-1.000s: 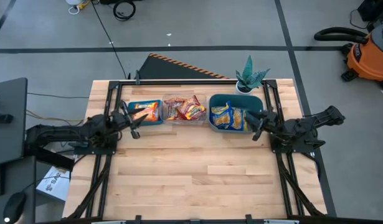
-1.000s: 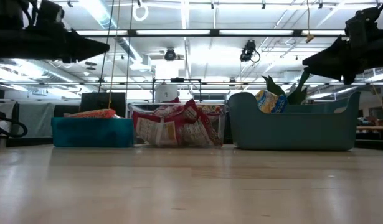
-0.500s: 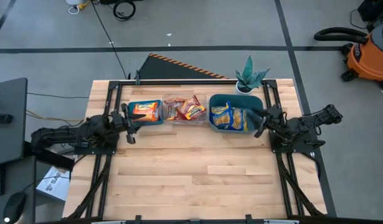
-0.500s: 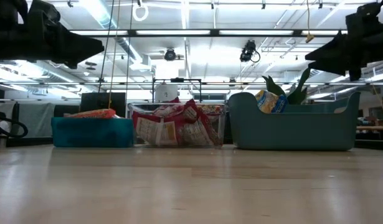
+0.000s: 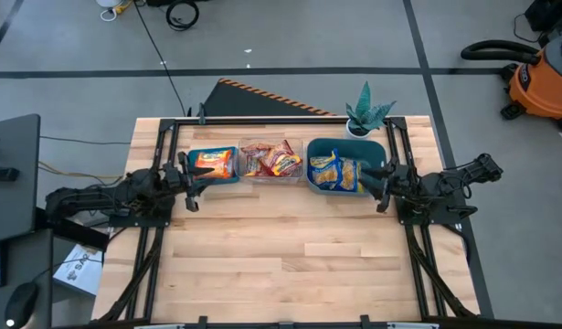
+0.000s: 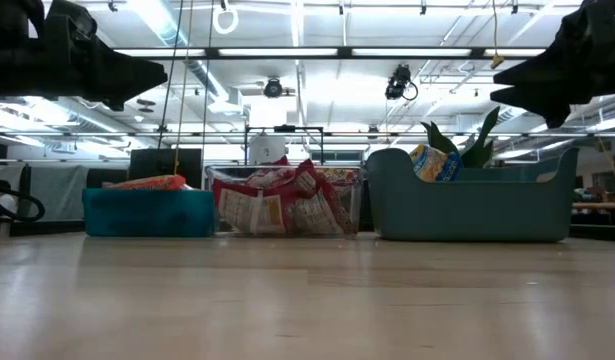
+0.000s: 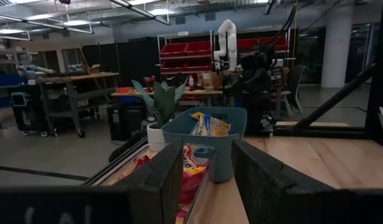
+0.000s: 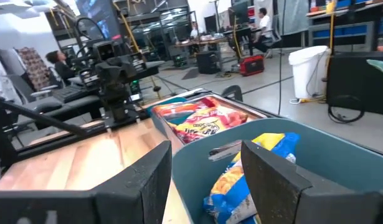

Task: Sort Maruchan noodles
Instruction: Return to Home Position

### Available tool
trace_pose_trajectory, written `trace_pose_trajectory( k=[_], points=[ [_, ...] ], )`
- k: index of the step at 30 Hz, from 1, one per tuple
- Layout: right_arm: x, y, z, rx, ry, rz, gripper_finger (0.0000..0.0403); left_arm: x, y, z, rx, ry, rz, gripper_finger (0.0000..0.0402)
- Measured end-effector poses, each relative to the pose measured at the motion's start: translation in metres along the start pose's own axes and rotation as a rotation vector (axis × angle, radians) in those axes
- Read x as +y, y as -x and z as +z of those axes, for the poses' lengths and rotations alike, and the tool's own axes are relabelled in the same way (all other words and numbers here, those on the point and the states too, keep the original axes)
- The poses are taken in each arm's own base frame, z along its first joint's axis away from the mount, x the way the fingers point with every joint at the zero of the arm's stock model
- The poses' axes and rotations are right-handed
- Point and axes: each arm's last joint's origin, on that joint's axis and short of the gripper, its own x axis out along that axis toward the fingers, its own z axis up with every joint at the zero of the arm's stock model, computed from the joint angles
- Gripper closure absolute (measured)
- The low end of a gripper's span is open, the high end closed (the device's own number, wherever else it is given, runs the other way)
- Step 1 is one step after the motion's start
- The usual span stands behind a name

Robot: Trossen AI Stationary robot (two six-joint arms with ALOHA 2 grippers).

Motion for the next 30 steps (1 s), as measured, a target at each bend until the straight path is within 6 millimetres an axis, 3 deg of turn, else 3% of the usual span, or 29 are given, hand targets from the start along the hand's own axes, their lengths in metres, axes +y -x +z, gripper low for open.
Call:
trace_pose_trajectory(
  k=[30],
  points=[
    [0.0005, 0.0, -0.0002, 0.004, 0.0, 0.018, 0.0204, 0.0, 0.0, -0.0003, 0.001, 0.0, 0.0, 0.026]
  ],
)
